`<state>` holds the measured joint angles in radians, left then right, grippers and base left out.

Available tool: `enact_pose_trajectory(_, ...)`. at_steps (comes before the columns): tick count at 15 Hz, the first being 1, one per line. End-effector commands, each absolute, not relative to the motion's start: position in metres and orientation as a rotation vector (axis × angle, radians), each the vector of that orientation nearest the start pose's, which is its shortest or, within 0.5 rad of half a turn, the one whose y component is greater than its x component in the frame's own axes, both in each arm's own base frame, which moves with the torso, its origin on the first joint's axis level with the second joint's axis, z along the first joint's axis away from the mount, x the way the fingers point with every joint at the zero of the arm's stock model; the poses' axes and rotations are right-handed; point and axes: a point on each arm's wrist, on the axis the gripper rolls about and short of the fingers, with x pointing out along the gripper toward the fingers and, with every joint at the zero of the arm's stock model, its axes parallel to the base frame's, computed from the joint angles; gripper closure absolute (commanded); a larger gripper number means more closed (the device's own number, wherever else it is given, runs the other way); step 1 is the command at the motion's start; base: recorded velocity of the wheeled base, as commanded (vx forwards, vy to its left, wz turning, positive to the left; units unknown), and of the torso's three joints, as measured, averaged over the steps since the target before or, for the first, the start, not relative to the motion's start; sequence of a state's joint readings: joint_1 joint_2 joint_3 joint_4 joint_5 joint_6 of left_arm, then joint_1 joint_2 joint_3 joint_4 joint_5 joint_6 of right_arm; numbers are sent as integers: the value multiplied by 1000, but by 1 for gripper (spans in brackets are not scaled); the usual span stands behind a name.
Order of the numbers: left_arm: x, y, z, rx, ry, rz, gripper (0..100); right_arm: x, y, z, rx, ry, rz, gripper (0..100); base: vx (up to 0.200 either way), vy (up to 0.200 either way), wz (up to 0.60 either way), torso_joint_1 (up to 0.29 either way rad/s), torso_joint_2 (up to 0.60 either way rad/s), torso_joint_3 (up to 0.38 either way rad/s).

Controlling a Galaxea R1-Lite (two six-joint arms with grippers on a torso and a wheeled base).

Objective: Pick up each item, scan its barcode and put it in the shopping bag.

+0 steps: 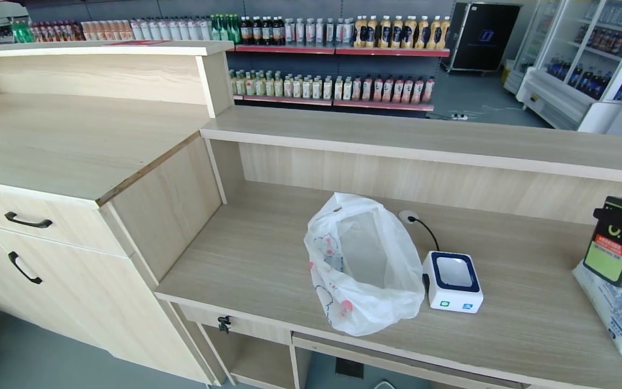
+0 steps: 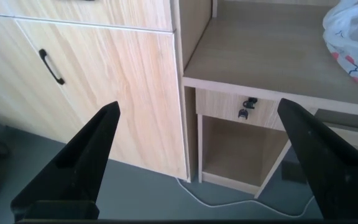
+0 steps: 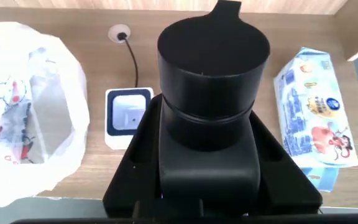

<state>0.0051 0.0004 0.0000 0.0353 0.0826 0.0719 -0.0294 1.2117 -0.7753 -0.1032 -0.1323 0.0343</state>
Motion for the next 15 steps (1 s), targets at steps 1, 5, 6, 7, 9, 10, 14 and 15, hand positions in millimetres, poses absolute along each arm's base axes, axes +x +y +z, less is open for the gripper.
enact_pose_trajectory(1,-23,2,72,73,38,86,0,203,-5,224,69,360,-98,100,0,0,0,0,0,0)
enact_pose_trajectory(5,-23,2,72,73,38,88,0,245,1,209,209,293,43,100,0,0,0,0,0,0)
enact_pose_trajectory(6,-23,2,72,73,38,86,0,249,2,202,229,316,81,100,0,0,0,0,0,0)
enact_pose_trajectory(7,-23,2,72,73,38,86,0,249,0,197,239,337,114,100,0,0,0,0,0,0)
enact_pose_trajectory(9,-23,2,72,73,38,86,0,250,-3,192,258,346,201,100,0,0,0,0,0,0)
enact_pose_trajectory(10,-23,2,72,73,38,86,0,252,-5,189,268,343,244,100,0,0,0,0,0,0)
enact_pose_trajectory(14,-23,2,72,73,38,88,0,261,-22,165,301,368,283,100,0,0,0,0,0,0)
enact_pose_trajectory(15,-23,2,72,73,38,86,0,262,-25,159,305,365,293,100,0,0,0,0,0,0)
